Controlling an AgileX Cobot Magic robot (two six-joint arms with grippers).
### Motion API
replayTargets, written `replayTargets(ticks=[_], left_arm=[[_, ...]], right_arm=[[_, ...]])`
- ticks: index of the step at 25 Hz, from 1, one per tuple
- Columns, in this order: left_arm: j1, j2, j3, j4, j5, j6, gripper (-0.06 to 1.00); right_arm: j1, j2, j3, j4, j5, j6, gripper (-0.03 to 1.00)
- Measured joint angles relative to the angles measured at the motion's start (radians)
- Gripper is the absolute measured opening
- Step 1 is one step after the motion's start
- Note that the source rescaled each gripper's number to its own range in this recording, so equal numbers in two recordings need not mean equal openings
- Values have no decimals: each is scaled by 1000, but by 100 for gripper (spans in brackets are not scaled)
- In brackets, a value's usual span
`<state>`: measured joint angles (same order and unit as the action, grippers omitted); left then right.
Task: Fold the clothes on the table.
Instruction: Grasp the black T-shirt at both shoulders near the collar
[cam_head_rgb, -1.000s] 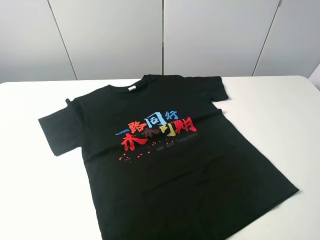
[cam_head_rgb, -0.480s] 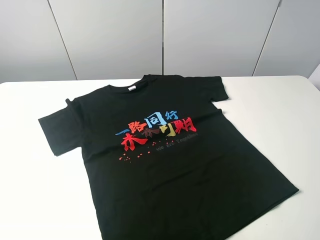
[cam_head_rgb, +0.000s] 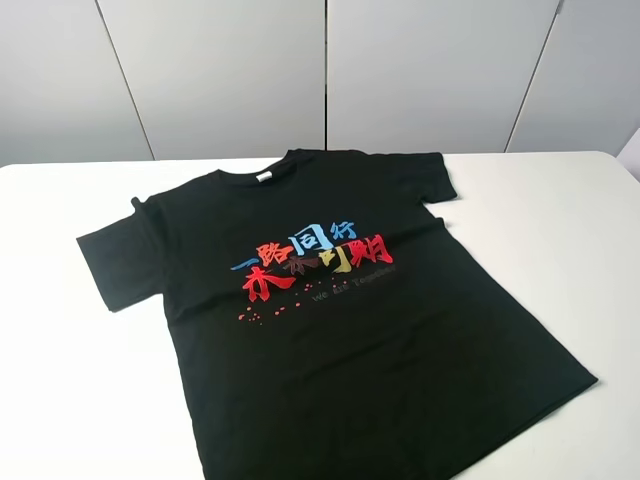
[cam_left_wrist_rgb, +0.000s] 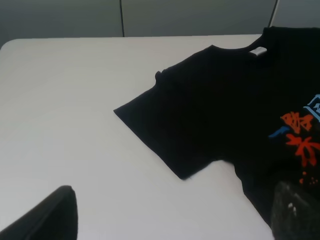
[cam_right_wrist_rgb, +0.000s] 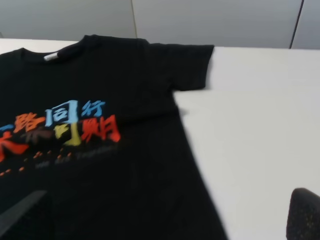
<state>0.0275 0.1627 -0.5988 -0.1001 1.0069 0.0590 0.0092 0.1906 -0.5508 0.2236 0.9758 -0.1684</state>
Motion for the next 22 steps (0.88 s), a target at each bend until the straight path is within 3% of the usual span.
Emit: replayTargets(ticks=[5,8,16,22], left_arm=[[0,315,-143,2,-51,101,99],[0,497,-234,-11,-57,178,99],[-5,935,-433,-135,-51,370,99],[-132,1227,-471,-142,-62,451,99]], right_arm=[[0,293,-102,14,-172,-128,100],[0,507,-191,65,-203,-241,100],[0,1012,-503,258,-108,-522,100],[14,1295,-719,305,-14,-706,100]])
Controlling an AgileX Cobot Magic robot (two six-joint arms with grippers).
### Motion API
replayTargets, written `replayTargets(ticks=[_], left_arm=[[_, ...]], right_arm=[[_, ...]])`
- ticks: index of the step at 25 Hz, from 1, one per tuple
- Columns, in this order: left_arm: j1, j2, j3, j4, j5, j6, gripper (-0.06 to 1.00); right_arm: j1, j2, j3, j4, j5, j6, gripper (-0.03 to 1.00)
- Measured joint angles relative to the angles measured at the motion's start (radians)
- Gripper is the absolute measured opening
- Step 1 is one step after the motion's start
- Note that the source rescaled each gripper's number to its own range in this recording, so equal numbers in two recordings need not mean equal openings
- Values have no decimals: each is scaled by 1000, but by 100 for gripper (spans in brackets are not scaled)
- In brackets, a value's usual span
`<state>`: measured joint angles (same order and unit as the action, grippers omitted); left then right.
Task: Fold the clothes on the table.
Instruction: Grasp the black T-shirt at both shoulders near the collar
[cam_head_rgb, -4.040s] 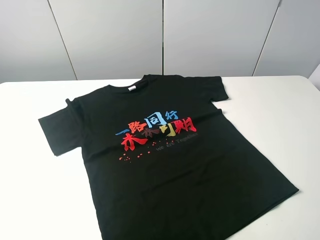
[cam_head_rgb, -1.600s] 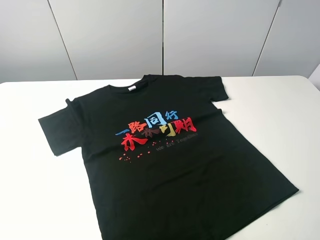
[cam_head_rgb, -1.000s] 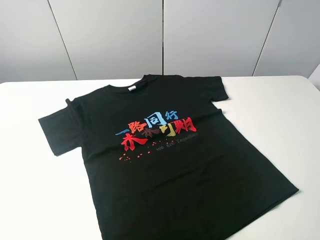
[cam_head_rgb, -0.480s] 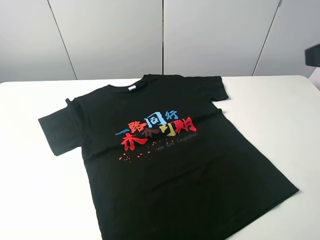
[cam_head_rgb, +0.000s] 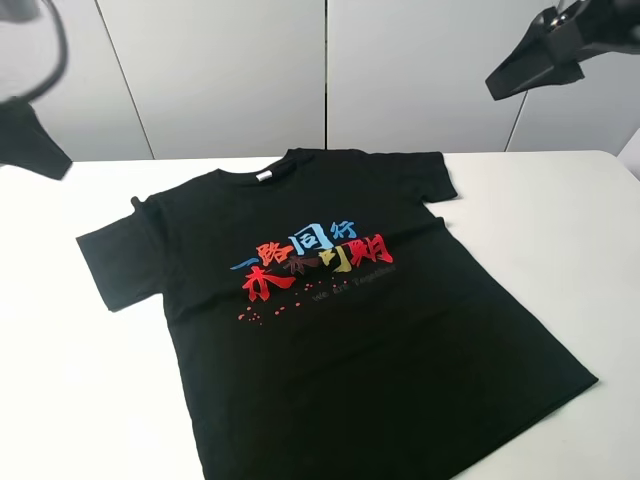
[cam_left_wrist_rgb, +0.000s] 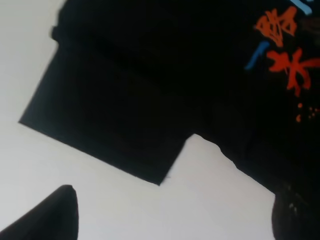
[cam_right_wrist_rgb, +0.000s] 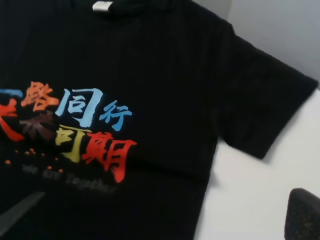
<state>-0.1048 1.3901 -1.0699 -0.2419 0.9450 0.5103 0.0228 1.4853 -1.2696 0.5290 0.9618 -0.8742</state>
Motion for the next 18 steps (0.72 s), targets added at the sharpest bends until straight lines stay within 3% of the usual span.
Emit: replayTargets(ticks=[5,10,18], left_arm=[[-148,191,0,16,-75,35,99],[-265,323,-1,66,-153,43,99],[-343,514,-4,114,-214,43,99]], right_arm=[[87,170,-145,-135,63,-82,100],[193,302,-234,-315,88,-91,100],[221,458,-246,-356,85,-112,100]])
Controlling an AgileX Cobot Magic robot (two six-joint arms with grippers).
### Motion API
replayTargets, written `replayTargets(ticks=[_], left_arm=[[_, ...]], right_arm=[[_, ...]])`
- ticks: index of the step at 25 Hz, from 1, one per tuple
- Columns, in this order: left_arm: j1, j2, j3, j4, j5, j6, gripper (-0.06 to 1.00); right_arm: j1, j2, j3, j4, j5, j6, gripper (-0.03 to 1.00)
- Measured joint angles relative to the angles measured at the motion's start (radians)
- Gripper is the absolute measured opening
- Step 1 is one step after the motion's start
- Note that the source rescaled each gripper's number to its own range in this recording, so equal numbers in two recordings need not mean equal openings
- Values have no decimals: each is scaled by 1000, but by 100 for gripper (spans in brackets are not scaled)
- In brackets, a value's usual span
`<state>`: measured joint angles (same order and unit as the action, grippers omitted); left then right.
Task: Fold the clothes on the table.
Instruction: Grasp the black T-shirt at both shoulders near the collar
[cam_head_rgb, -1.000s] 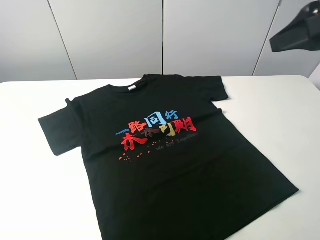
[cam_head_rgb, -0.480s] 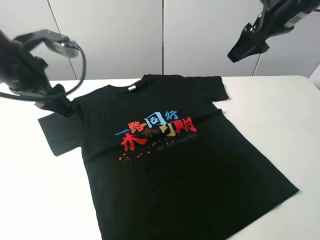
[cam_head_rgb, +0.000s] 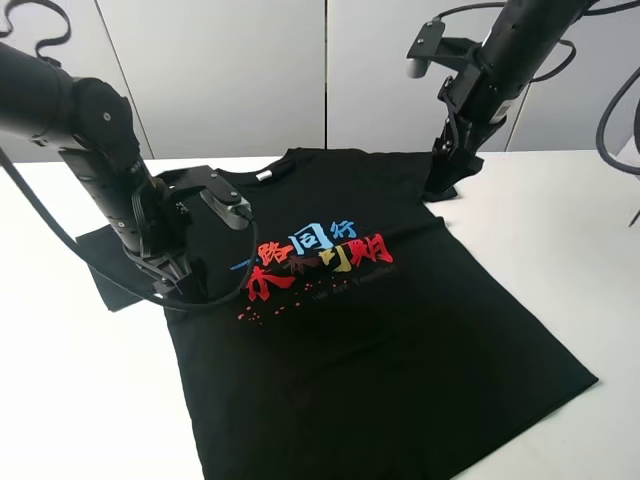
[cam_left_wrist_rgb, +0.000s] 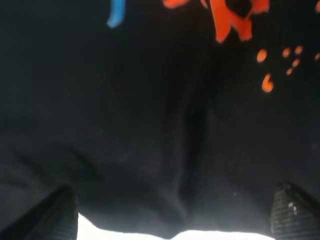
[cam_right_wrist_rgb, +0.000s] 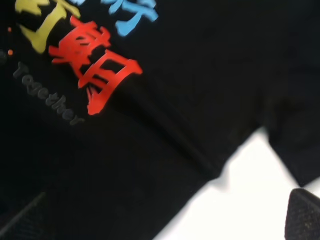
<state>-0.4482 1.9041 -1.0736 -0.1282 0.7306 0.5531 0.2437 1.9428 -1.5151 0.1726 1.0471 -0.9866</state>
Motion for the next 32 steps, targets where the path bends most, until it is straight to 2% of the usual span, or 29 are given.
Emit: replayTargets(ticks=[3,19,23,27,32], left_arm=[[-13,43,0,11,-4,0,99],[-66,64,-6,50,-69,-5,99],[-92,64,-6,90,-69,-59,99],[-94,64,-6,128,-54,-79,99],[-94,93,-6,134,-51,-83,99]], right_arm=[[0,29,0,23,0,-24,100],[0,100,-2,49,0,-320,100],[0,109,-2,49,0,-392,100],[0,109,-2,49,0,-421,100],[0,111,-2,49,-20,-435,100]])
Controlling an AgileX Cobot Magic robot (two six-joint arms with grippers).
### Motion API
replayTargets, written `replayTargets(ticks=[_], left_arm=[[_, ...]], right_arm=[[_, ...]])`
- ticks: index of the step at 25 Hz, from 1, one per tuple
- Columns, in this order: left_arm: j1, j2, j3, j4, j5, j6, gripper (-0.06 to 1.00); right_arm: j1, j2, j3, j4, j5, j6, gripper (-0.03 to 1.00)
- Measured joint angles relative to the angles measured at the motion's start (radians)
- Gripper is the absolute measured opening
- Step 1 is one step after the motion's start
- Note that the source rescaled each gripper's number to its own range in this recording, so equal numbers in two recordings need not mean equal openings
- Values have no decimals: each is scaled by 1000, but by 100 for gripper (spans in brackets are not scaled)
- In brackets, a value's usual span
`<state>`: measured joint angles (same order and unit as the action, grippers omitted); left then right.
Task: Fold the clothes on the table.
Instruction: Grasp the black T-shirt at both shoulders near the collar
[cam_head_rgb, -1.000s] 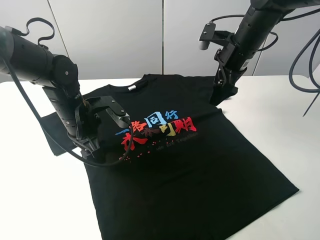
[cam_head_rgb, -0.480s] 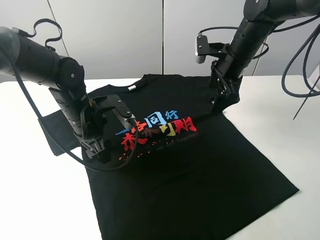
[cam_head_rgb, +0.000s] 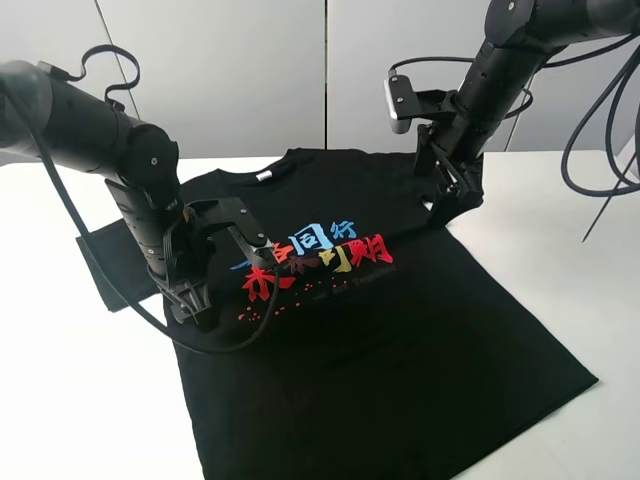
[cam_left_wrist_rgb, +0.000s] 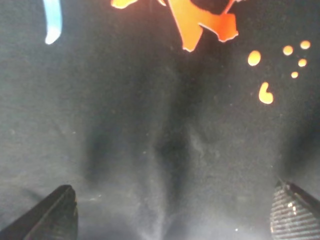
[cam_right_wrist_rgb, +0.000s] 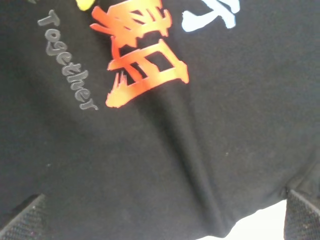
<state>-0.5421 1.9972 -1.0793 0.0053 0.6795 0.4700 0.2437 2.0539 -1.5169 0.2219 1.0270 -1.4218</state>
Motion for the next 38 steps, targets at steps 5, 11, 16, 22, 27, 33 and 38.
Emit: replayTargets(ticks=[5,11,16,22,27,33,38], left_arm=[[-2,33,-2,13,7,-22,99],[-2,33,-2,15,5,-24,99],[-2,33,-2,15,5,-25,99],[-2,35,-2,15,3,-25,99],[-2,35,-2,15,2,-25,99],[-2,35,-2,15,2,-25,99],[-2,35,-2,15,2,-25,99]], right_arm=[[0,33,0,-13,-5,-2,100],[0,76,0,-92,-80,-36,100],[5,95,0,-156,-145,-44,100],[75,140,0,-262,-179,-48,100],[103,169,0,-335,-193,-48,100],[103,196,-2,-341,-199,-44,100],[103,204,-4,-341,-197,-41,100]])
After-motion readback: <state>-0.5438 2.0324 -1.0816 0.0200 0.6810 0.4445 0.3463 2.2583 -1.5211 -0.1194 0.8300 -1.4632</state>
